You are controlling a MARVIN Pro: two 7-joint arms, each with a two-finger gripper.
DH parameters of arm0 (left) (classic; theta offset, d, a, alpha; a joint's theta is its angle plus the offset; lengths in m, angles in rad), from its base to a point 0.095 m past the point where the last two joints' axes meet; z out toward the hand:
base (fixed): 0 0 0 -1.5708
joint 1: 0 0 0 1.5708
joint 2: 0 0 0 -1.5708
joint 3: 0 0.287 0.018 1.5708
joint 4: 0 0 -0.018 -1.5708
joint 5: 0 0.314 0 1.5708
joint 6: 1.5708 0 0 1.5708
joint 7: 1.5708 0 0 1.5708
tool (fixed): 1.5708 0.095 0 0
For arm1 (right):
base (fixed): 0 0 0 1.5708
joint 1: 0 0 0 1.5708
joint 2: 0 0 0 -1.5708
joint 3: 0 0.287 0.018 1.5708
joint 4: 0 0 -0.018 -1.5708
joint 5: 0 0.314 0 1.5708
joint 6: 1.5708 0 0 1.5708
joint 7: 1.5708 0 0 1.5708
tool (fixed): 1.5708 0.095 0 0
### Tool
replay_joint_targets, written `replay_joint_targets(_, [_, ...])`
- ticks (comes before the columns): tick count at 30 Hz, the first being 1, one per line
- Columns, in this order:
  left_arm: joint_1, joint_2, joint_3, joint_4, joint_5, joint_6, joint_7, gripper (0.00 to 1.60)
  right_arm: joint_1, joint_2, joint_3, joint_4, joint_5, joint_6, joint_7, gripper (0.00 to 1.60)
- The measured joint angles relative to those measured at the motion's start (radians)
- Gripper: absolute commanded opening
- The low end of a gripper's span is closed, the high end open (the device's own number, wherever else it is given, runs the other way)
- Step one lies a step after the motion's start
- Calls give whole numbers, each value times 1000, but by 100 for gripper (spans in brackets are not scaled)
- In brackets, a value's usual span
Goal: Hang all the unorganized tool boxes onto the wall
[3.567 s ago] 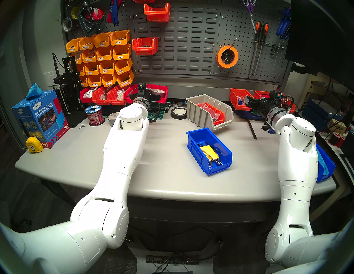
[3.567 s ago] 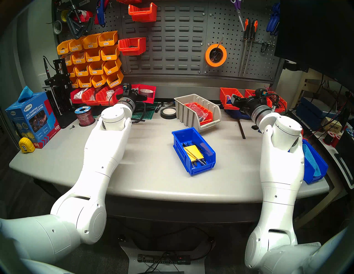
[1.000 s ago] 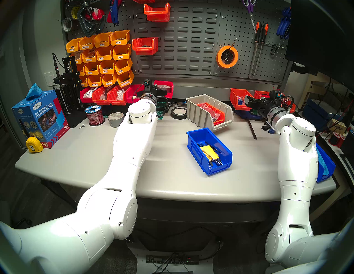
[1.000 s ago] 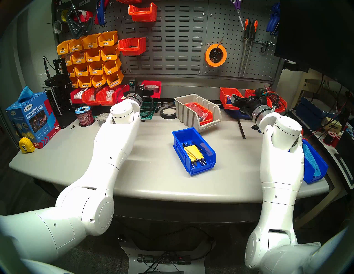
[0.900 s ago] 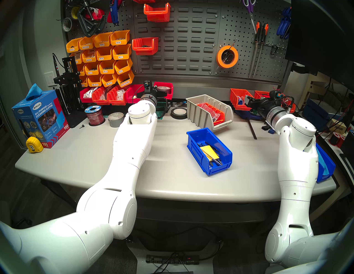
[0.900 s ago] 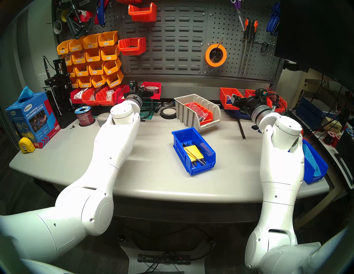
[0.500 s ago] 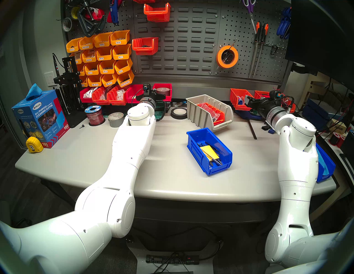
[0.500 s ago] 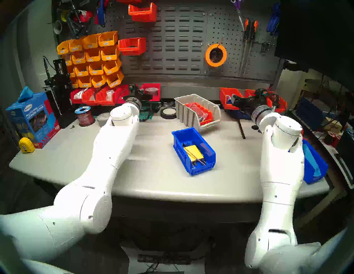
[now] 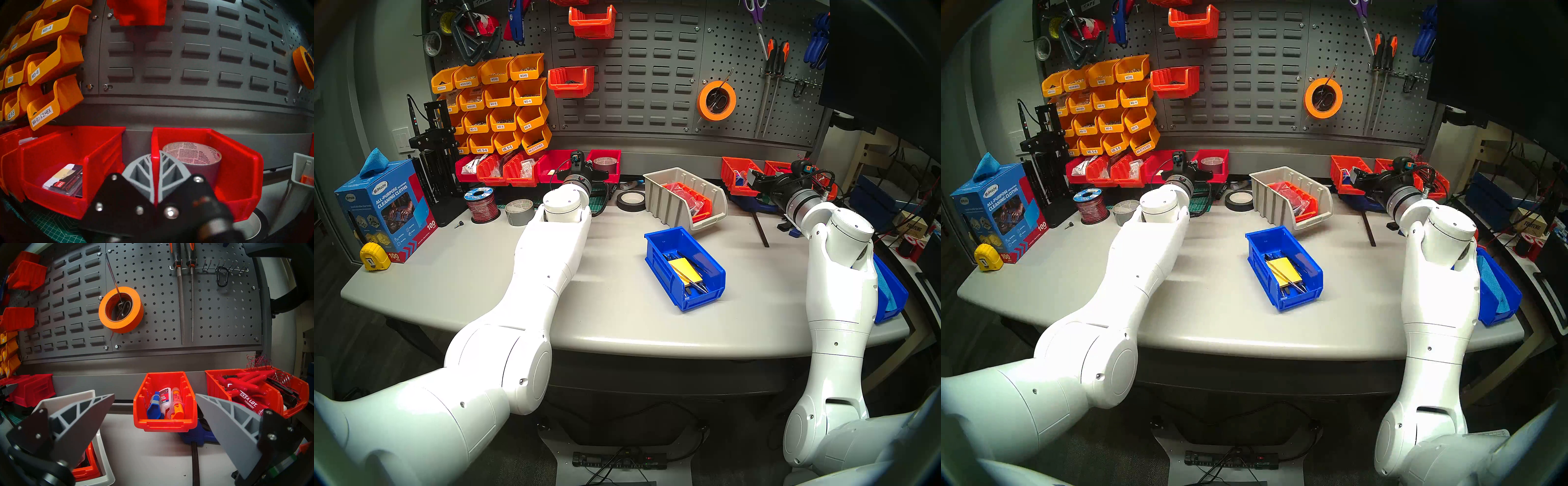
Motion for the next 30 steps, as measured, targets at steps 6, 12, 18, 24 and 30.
replay_joint_targets(6, [-16, 2, 8, 27, 17, -4, 12, 0, 0, 0, 0, 0, 0, 0, 0, 160])
replay_joint_targets(12, [-32, 2, 13, 53, 28, -5, 17, 160, 0, 0, 0, 0, 0, 0, 0, 160])
replay_joint_targets(18, [-52, 1, 19, 68, 32, 36, 8, 160, 0, 0, 0, 0, 0, 0, 0, 160])
replay_joint_targets(24, [-62, 0, 19, 70, 34, 57, 3, 160, 0, 0, 0, 0, 0, 0, 0, 160])
replay_joint_targets(30, [-66, 0, 17, 70, 36, 66, 0, 160, 0, 0, 0, 0, 0, 0, 0, 160])
